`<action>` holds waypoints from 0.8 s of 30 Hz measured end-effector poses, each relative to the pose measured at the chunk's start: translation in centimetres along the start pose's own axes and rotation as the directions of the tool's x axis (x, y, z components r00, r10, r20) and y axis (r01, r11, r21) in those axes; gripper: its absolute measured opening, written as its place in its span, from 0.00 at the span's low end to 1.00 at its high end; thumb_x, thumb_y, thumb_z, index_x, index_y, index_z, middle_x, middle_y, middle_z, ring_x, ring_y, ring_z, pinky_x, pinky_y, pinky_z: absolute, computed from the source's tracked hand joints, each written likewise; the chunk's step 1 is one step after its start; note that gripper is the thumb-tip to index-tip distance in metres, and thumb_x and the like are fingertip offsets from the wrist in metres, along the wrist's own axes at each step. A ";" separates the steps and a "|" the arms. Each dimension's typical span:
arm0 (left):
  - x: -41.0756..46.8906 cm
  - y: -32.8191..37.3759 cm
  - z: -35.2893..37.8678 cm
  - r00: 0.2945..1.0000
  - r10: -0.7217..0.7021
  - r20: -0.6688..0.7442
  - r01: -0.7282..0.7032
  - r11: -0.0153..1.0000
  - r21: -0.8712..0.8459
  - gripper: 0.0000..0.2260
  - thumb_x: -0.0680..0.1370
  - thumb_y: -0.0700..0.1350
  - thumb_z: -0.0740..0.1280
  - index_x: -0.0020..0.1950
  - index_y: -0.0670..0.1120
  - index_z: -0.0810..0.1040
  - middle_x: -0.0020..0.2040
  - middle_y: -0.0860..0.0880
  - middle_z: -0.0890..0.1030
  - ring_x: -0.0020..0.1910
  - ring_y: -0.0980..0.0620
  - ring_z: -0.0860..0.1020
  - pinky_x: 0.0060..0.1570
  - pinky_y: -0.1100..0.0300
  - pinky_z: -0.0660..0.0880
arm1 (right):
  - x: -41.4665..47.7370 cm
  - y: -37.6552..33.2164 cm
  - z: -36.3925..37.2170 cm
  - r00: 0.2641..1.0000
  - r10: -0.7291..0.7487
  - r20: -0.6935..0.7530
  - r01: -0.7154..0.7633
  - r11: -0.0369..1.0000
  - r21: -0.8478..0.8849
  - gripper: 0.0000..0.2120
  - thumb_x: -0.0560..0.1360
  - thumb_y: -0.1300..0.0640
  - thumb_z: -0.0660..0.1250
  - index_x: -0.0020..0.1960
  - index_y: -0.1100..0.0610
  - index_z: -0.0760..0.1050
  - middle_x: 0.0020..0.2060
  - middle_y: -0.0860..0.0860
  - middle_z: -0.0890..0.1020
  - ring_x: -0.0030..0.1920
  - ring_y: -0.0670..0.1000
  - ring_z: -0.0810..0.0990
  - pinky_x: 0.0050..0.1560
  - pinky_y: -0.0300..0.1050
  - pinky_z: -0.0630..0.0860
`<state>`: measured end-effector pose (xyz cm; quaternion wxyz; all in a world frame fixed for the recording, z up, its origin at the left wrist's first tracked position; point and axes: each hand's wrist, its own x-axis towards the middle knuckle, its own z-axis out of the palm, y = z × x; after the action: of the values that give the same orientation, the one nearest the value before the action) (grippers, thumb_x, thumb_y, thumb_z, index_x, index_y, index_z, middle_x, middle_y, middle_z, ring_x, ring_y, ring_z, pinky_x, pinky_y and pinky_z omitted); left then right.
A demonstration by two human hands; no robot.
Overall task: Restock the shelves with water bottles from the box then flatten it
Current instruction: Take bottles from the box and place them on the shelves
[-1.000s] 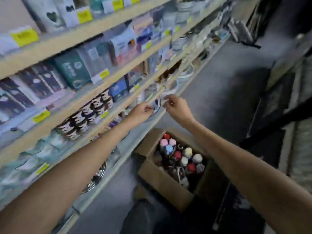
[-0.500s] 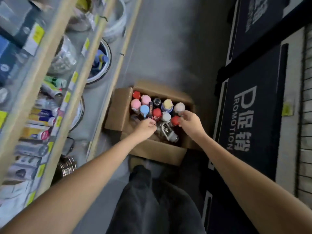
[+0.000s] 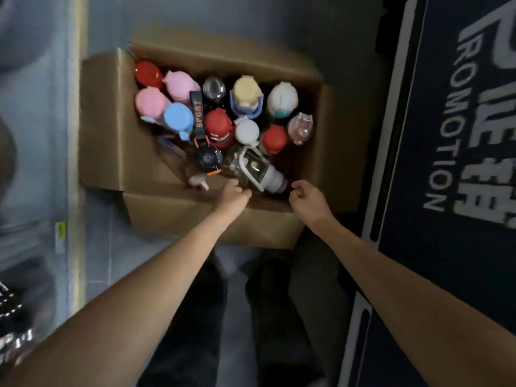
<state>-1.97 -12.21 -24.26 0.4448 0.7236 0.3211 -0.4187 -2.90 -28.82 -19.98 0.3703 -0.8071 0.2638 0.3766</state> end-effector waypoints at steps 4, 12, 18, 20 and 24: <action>6.7 -0.6 3.5 1.000 -0.013 -0.023 0.012 0.999 -0.033 0.17 0.76 0.40 0.65 0.65 0.42 0.69 0.61 0.44 0.77 0.62 0.45 0.74 0.63 0.55 0.69 | 6.4 3.3 2.0 0.997 0.058 0.059 -0.061 0.997 0.045 0.16 0.78 0.63 0.59 0.65 0.59 0.69 0.51 0.51 0.75 0.52 0.50 0.73 0.57 0.48 0.72; 14.9 -2.3 7.6 0.991 -0.112 -0.077 0.098 0.980 -0.173 0.16 0.76 0.43 0.66 0.64 0.42 0.75 0.60 0.44 0.78 0.60 0.45 0.76 0.58 0.56 0.72 | 14.5 5.7 6.2 0.992 0.077 0.104 -0.077 0.997 -0.005 0.17 0.76 0.60 0.63 0.64 0.58 0.71 0.59 0.58 0.78 0.62 0.58 0.75 0.59 0.49 0.72; 16.5 -3.6 7.4 0.961 -0.263 0.086 0.274 0.864 -0.422 0.13 0.80 0.47 0.62 0.63 0.46 0.71 0.55 0.48 0.77 0.51 0.50 0.76 0.52 0.52 0.71 | 16.8 7.5 7.1 0.987 0.137 0.082 -0.140 0.990 0.026 0.32 0.75 0.59 0.66 0.75 0.60 0.56 0.72 0.58 0.65 0.72 0.58 0.64 0.68 0.47 0.63; 16.5 -3.9 7.5 0.968 -0.223 0.118 0.252 0.879 -0.405 0.10 0.80 0.48 0.62 0.60 0.48 0.71 0.53 0.48 0.77 0.51 0.50 0.76 0.53 0.52 0.72 | 16.9 7.7 7.2 0.991 0.113 0.066 -0.116 0.992 0.048 0.29 0.75 0.58 0.67 0.73 0.58 0.63 0.69 0.56 0.70 0.70 0.57 0.68 0.68 0.47 0.65; 15.4 -3.9 8.5 0.993 -0.115 0.032 0.119 0.953 -0.278 0.10 0.80 0.44 0.60 0.60 0.45 0.73 0.53 0.47 0.80 0.47 0.49 0.80 0.40 0.61 0.74 | 16.3 7.5 7.4 0.992 0.105 0.073 -0.110 0.991 0.073 0.28 0.73 0.58 0.69 0.71 0.57 0.65 0.67 0.56 0.72 0.67 0.55 0.71 0.68 0.49 0.68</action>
<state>-1.06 -16.98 -41.63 0.5194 0.6300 0.4160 -0.4004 -1.84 -29.72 -39.40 0.3891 -0.7634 0.3083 0.4133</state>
